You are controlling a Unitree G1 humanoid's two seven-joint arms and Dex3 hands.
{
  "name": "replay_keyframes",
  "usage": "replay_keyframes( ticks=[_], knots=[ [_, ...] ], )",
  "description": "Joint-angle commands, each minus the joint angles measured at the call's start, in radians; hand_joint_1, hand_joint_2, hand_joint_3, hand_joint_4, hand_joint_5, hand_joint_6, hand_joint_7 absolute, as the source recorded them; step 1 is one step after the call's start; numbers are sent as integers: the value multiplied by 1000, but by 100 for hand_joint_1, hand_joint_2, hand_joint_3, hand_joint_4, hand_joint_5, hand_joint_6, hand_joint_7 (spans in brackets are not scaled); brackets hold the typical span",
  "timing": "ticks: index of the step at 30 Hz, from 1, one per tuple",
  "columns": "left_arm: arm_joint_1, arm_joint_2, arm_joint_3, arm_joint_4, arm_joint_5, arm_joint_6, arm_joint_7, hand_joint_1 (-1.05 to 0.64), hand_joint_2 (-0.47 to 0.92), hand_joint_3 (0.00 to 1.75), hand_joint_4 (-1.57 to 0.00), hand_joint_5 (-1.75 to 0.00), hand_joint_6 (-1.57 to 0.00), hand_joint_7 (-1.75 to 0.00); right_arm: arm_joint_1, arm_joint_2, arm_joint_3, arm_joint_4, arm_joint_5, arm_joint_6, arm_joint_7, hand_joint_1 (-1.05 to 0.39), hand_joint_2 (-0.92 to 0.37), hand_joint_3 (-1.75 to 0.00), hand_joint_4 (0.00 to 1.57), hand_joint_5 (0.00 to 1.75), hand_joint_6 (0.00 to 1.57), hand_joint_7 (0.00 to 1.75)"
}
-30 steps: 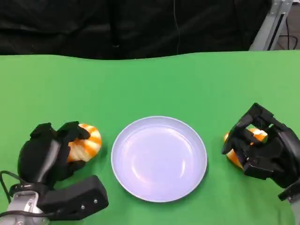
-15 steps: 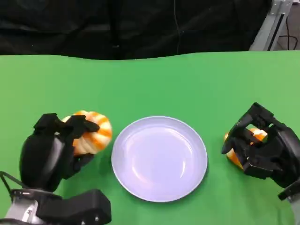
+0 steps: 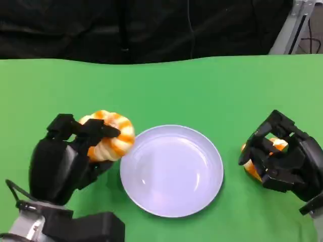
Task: Grasp the bread from the table and place it into the plate.
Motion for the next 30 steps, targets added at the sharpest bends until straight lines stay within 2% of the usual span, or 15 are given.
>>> replay_keyframes(
  ticks=[1, 9, 21, 30],
  knots=[
    [-5, -7, -6, -32, -7, -32, -17, -11, 92, 24, -56, -151, -71, -104, -7, -13, -6, -3, -2, -13, -3, 16, -66, -118, 46, 175, 33, 168],
    [-44, -41, -22, -9, -25, -69, -74, -10, 92, 18, -56, -149, -72, -102, -2, -10, -2, -13, -6, -16, -11, 16, -66, -117, 46, 175, 33, 168],
    [-164, -103, -52, 185, -60, -140, -107, -3, 92, 20, -61, -143, -76, -99, -2, -2, -5, -11, -1, -17, -4, 16, -67, -115, 45, 175, 33, 167],
    [-238, -141, -81, 335, -72, -180, -99, -4, 92, 20, -57, -154, -72, -107, -2, 2, -5, -8, -6, -21, -6, 14, -68, -111, 45, 175, 34, 164]
  ],
)
